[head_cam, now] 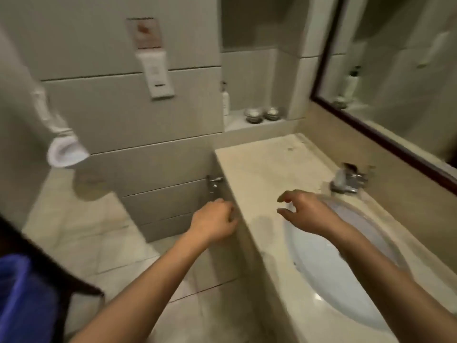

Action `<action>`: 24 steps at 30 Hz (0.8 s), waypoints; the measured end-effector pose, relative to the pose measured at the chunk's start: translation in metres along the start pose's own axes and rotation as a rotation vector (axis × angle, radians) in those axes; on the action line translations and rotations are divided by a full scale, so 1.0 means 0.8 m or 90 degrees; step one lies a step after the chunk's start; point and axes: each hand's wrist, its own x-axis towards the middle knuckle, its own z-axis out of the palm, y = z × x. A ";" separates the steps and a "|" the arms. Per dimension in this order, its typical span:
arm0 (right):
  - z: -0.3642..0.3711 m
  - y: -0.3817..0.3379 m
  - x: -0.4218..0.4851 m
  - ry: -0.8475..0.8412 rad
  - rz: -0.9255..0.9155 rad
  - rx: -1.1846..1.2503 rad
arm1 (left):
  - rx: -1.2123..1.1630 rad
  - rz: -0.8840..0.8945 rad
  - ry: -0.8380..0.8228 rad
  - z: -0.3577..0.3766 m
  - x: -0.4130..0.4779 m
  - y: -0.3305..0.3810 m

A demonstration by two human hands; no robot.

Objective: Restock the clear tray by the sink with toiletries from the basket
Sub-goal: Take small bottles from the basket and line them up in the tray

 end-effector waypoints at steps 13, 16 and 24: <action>0.130 -0.538 0.107 -0.115 -0.429 -0.026 | -0.070 -0.439 0.111 -0.118 -0.317 -0.443; 0.148 -0.628 0.094 -0.143 -0.510 -0.032 | -0.075 -0.519 0.146 -0.148 -0.394 -0.491; 0.220 -0.793 0.056 -0.237 -0.692 -0.051 | -0.129 -0.748 0.237 -0.141 -0.567 -0.545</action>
